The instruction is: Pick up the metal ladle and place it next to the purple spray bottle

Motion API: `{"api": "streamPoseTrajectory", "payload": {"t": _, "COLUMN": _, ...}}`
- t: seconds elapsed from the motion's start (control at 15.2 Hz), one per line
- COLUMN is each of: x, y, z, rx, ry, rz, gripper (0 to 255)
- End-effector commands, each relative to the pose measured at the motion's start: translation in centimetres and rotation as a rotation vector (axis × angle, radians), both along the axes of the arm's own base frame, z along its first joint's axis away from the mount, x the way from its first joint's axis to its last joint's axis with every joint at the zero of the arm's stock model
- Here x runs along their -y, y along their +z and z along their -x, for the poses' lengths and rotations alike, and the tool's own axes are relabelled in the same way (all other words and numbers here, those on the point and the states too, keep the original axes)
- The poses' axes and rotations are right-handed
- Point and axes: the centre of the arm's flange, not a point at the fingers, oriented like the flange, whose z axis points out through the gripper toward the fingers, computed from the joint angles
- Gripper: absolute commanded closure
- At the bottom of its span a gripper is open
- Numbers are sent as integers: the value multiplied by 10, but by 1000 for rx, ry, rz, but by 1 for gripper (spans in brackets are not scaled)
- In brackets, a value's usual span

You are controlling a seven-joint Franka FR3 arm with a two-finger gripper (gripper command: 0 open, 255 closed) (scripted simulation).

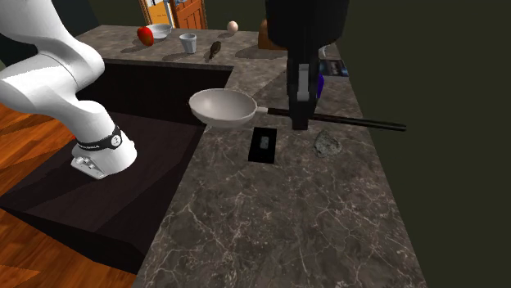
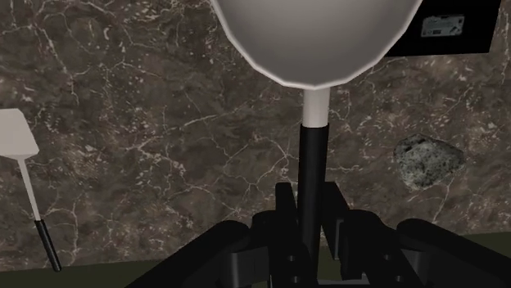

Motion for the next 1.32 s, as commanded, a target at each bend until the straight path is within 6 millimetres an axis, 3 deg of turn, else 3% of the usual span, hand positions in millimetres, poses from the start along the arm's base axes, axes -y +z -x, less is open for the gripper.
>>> {"api": "streamPoseTrajectory", "payload": {"t": 0.0, "x": -26, "y": 0, "z": 9, "rx": 0, "ry": 0, "rz": 0, "gripper": 255}}
{"api": "streamPoseTrajectory", "payload": {"t": 1.25, "x": -269, "y": 0, "z": 71, "rx": 0, "ry": 0, "rz": 0, "gripper": 255}}
